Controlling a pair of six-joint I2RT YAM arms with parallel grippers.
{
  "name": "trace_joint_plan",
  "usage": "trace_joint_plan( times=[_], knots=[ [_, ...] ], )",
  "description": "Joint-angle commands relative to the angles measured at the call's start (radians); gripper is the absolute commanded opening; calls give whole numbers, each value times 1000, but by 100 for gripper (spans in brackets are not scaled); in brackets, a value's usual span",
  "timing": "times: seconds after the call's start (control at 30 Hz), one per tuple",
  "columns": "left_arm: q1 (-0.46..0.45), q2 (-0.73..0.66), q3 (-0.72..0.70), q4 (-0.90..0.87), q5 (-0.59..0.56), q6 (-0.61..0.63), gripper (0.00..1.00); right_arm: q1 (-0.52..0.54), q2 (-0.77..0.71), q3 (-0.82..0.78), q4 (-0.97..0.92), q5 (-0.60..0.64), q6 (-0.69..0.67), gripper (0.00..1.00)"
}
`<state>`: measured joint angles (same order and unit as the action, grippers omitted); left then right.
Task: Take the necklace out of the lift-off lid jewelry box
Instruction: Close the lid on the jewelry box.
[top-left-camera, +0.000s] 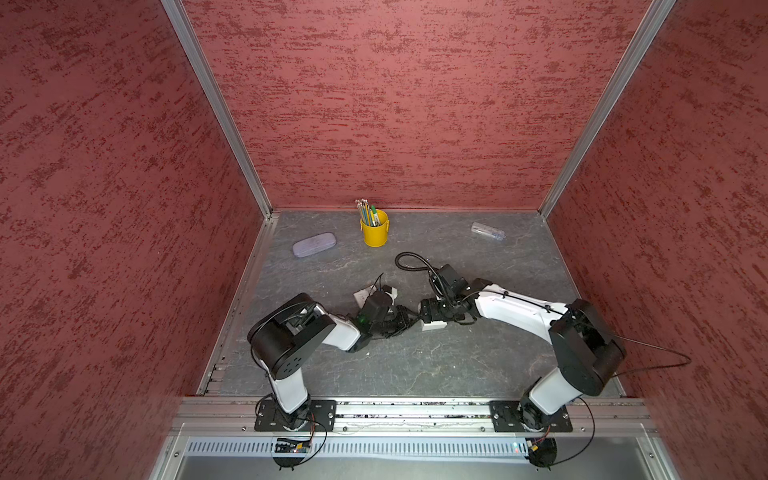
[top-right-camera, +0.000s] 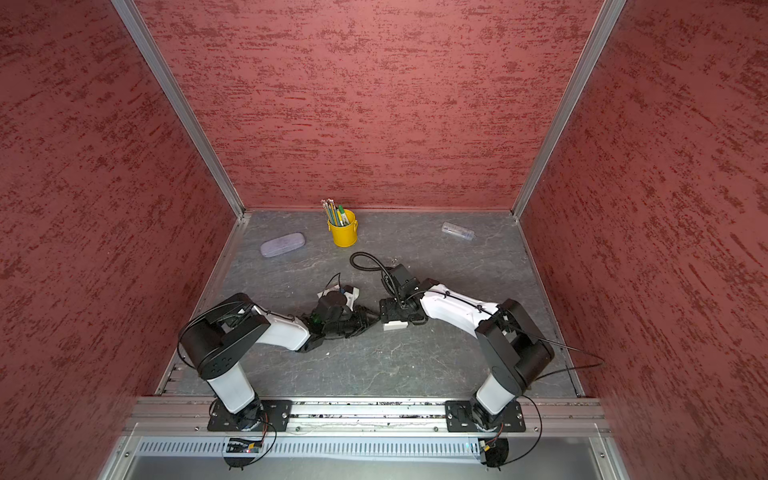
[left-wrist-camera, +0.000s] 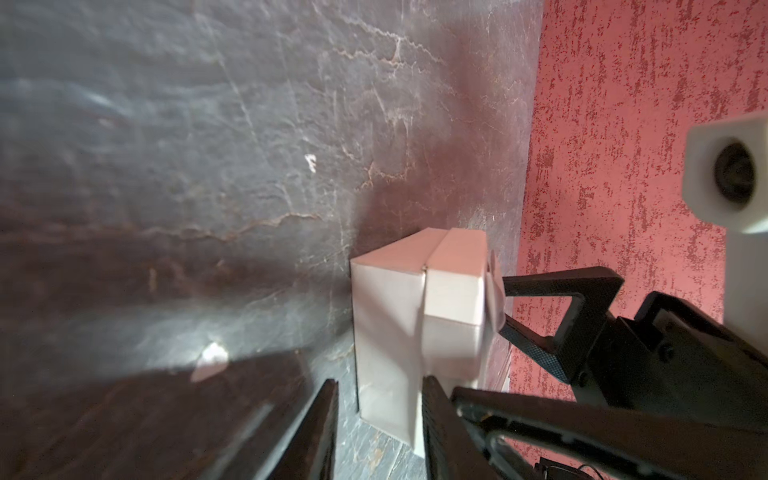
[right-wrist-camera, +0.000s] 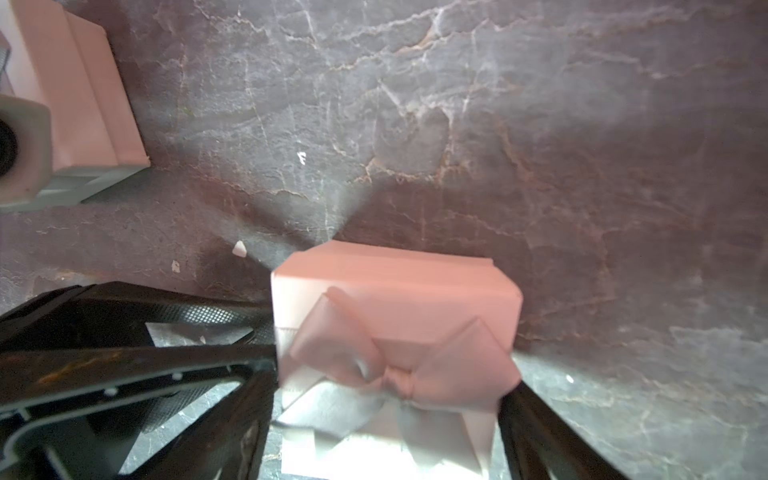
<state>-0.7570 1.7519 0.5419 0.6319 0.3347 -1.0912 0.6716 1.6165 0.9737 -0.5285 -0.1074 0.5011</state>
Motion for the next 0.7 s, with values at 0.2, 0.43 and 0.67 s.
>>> trace_joint_plan(
  times=[0.2,0.43,0.67],
  knots=[
    [19,-53,-26,-41,-13,47,35,-24,-111,21,-19,11,16,86],
    [57,-39,4,-42,8,53,18,-73,-131,1,21,-14,39,80],
    [72,12,58,-49,10,74,11,-77,-75,-18,78,-82,66,78]
  ],
)
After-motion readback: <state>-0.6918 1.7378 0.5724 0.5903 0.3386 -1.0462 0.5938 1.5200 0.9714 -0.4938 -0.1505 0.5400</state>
